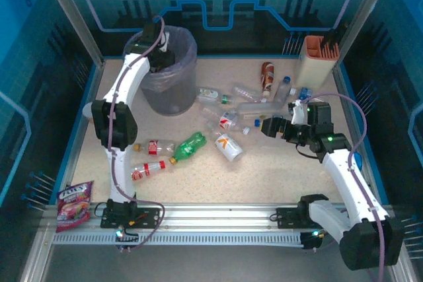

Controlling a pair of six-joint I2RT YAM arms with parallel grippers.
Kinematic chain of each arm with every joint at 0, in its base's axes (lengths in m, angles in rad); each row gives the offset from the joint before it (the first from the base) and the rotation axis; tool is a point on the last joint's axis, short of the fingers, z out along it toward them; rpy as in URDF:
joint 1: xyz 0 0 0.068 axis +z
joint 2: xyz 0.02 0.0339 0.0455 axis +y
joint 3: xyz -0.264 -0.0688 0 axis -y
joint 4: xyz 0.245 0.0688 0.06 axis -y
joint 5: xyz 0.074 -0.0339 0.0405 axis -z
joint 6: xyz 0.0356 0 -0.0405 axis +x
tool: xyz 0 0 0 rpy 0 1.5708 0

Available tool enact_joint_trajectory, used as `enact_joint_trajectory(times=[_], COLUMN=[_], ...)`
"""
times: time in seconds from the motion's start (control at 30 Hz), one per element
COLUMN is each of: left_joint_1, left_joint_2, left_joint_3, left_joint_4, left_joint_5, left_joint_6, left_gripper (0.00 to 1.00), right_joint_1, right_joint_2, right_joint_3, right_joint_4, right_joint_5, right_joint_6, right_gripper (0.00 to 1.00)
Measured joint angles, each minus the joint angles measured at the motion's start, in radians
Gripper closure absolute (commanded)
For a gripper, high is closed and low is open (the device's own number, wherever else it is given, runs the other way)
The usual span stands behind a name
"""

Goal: Put the plastic bottles in the bin

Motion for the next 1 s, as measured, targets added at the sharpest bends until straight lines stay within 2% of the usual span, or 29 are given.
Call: enact_joint_trajectory(times=[0.1,0.17,0.23,0.27,0.33,0.53,0.8,1.0], left_joint_1=[-0.011,-0.013,-0.012,-0.012,-0.011,-0.01,-0.01,-0.01], left_joint_2=[0.014,0.026,0.032,0.032,0.032,0.032,0.032,0.032], left_joint_3=[-0.046,-0.066,-0.084,-0.095,-0.111,-0.136,-0.135,-0.09], left_joint_4=[0.005,0.016,0.034,0.043,0.058,0.063,0.056,0.005], left_joint_5=[0.007,0.013,0.014,0.014,0.014,0.031,0.04,0.04], left_joint_6=[0.001,0.0,0.0,-0.001,-0.001,-0.009,-0.018,0.002], left_gripper=[0.99,0.91,0.8,0.69,0.55,0.22,0.04,0.01], right_joint_1=[-0.023,-0.045,-0.08,-0.103,-0.153,-0.262,-0.269,-0.269], right_joint_2=[-0.008,-0.013,-0.016,-0.018,-0.019,-0.019,-0.019,-0.01], right_joint_3=[-0.001,-0.001,-0.001,-0.001,-0.003,-0.012,-0.012,0.0], right_joint_4=[-0.004,-0.016,-0.032,-0.043,-0.068,-0.136,-0.17,-0.187], right_joint_5=[-0.002,-0.002,-0.002,0.001,0.002,0.013,0.063,0.153], right_joint_6=[0.005,0.011,0.017,0.023,0.034,0.05,0.076,0.147], right_gripper=[0.0,0.0,0.0,0.0,0.0,0.0,0.0,0.0])
